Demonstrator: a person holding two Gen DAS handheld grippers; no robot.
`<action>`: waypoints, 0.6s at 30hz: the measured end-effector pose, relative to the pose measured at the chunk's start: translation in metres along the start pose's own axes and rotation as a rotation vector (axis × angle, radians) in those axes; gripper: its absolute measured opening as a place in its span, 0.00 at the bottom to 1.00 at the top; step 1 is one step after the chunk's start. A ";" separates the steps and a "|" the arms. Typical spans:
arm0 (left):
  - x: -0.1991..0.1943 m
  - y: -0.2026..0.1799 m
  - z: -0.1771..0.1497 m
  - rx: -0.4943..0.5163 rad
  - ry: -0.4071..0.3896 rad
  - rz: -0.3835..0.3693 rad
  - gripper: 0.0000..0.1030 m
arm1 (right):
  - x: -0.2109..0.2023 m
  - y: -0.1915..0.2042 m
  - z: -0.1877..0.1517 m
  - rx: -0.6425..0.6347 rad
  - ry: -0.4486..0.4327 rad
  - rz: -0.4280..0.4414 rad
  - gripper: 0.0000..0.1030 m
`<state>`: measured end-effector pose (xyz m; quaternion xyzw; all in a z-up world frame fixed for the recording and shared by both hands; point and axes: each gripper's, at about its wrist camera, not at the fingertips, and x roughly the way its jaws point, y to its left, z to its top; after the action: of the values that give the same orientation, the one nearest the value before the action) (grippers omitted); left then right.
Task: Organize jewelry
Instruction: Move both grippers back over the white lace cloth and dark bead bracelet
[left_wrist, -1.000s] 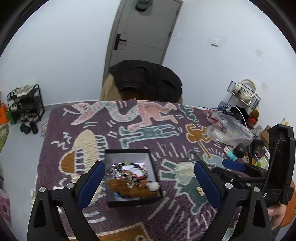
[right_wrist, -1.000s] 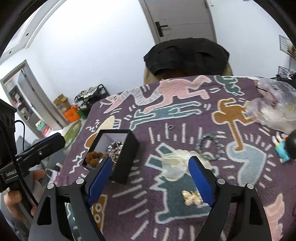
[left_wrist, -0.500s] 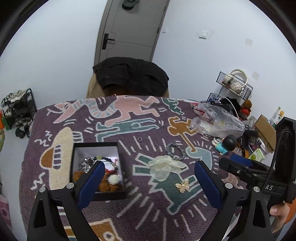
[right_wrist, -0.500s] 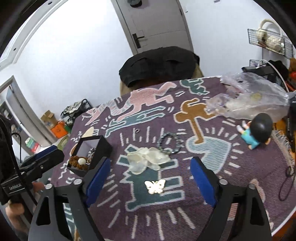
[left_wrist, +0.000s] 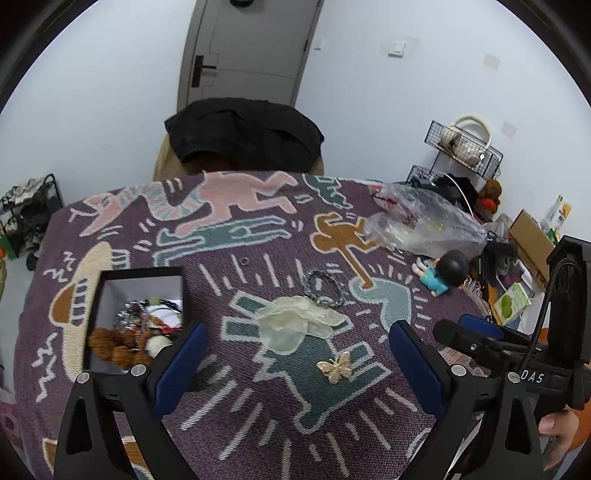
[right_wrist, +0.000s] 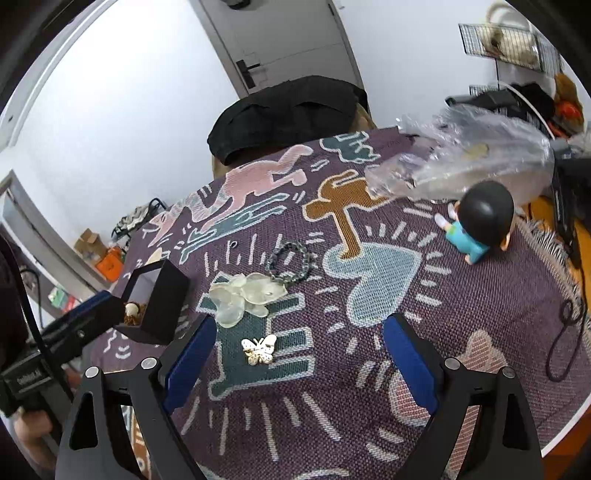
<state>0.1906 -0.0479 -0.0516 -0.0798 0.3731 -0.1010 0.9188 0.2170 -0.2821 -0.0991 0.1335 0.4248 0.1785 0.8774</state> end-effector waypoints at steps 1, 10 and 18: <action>0.005 -0.001 0.000 -0.002 0.007 -0.002 0.95 | 0.001 -0.002 -0.001 0.007 0.001 0.002 0.90; 0.045 -0.009 0.004 0.013 0.074 -0.003 0.80 | 0.012 -0.030 -0.002 0.091 0.012 0.027 0.89; 0.090 -0.002 0.010 0.006 0.141 0.016 0.79 | 0.035 -0.053 0.005 0.176 0.040 0.047 0.80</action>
<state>0.2602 -0.0707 -0.1043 -0.0667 0.4372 -0.1001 0.8913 0.2521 -0.3153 -0.1408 0.2163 0.4530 0.1636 0.8492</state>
